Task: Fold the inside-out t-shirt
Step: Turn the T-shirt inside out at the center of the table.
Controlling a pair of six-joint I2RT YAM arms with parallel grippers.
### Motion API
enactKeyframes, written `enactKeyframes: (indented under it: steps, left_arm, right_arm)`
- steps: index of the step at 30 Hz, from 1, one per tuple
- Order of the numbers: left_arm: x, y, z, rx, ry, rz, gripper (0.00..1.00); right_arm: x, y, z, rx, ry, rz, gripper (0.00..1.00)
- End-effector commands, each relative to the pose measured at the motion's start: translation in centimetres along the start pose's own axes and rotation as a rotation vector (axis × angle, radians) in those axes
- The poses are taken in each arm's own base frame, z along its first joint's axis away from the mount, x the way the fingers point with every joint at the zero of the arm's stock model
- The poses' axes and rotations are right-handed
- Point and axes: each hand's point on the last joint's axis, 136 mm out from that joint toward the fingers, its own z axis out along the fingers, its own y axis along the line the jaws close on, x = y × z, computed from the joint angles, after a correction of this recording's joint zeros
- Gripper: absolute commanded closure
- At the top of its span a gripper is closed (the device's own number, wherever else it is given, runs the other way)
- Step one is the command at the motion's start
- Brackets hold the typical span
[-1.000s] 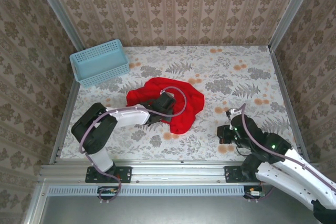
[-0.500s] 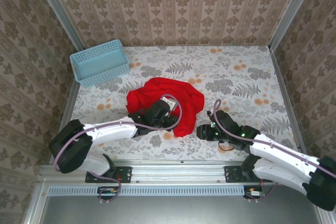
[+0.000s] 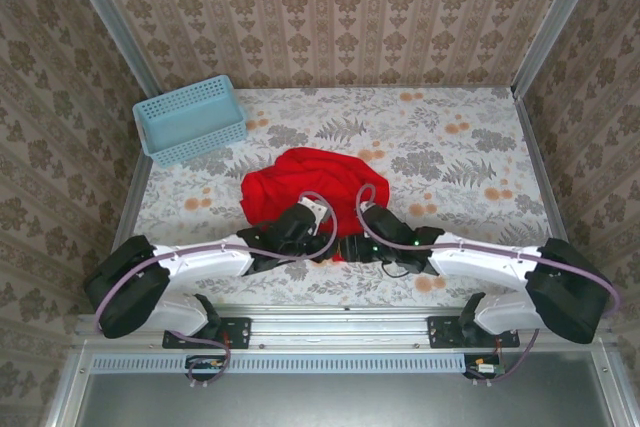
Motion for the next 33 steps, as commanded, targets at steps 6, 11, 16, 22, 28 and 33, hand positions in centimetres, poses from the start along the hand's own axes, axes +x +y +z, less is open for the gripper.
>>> enactKeyframes:
  steps: [6, 11, 16, 22, 28, 33]
  left_arm:
    - [-0.1, -1.1, 0.2, 0.062, -0.011, -0.033, 0.54]
    - [-0.5, -3.2, 0.7, 0.111, -0.006, 0.010, 0.53]
    - [-0.1, -3.0, 1.7, 0.050, 0.026, 0.017, 0.54]
    - [-0.9, -3.6, 2.7, 0.054, 0.033, 0.024, 0.70]
    - [-3.1, -4.9, 2.5, 0.068, -0.005, 0.031, 0.92]
    - [-4.7, -7.2, 0.6, 0.147, -0.056, 0.032, 1.00]
  right_arm:
    - [-1.8, -3.6, -0.7, 0.242, -0.073, -0.015, 0.92]
    - [-2.4, -2.5, -2.7, 0.153, -0.134, -0.016, 1.00]
    - [-1.9, -1.7, -3.4, 0.072, -0.145, 0.011, 0.93]
    - [-0.5, -4.0, -3.1, 0.137, -0.137, 0.070, 0.66]
    - [0.9, -4.1, -2.4, 0.078, -0.125, 0.128, 0.60]
    - [1.4, -3.1, -2.4, -0.040, -0.152, 0.158, 0.52]
